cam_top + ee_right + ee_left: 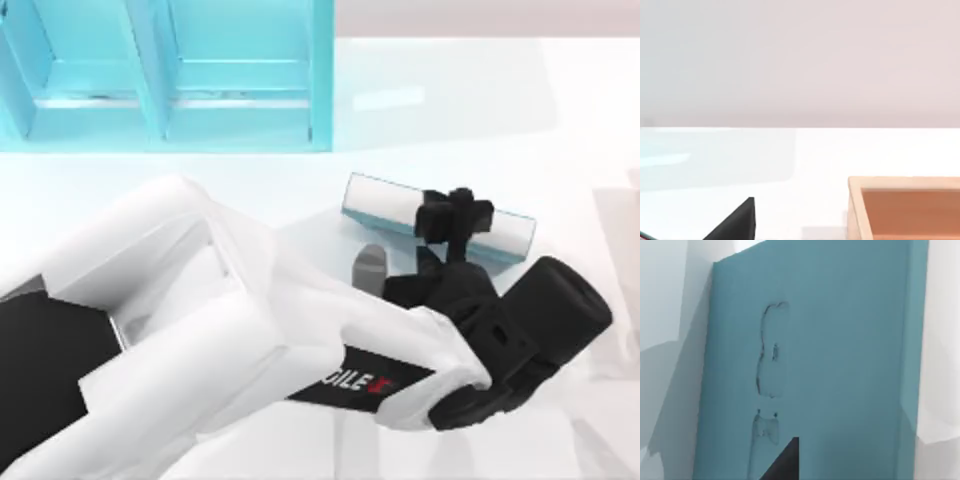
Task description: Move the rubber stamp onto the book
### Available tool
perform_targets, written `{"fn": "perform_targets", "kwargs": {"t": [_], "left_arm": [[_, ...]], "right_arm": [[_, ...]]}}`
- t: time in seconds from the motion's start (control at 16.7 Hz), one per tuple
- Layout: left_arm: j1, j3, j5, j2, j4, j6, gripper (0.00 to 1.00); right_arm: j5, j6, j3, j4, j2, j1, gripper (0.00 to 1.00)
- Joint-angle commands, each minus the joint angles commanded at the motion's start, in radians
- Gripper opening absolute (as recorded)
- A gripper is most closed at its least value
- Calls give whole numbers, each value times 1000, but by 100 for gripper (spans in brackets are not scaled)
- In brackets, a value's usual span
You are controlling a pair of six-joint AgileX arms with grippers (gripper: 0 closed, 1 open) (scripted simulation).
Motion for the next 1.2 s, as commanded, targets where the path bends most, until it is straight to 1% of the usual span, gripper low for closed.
{"fn": "perform_targets", "kwargs": {"t": [0.06, 0.12, 0.66, 0.78, 0.96, 1.08, 1.2], "left_arm": [[0, 0, 0, 0, 0, 0, 98], [0, 0, 0, 0, 0, 0, 100], [-2, -1, 0, 1, -3, -2, 100], [-21, 5, -4, 4, -36, -34, 100], [-79, 22, -22, 11, -163, -160, 100], [-126, 34, -41, 11, -298, -291, 100], [-175, 49, -66, 7, -471, -444, 100]], "right_arm": [[0, 0, 0, 0, 0, 0, 100], [0, 0, 0, 0, 0, 0, 100], [0, 0, 0, 0, 0, 0, 100], [0, 0, 0, 0, 0, 0, 100], [0, 0, 0, 0, 0, 0, 100], [0, 0, 0, 0, 0, 0, 100], [0, 0, 0, 0, 0, 0, 100]]}}
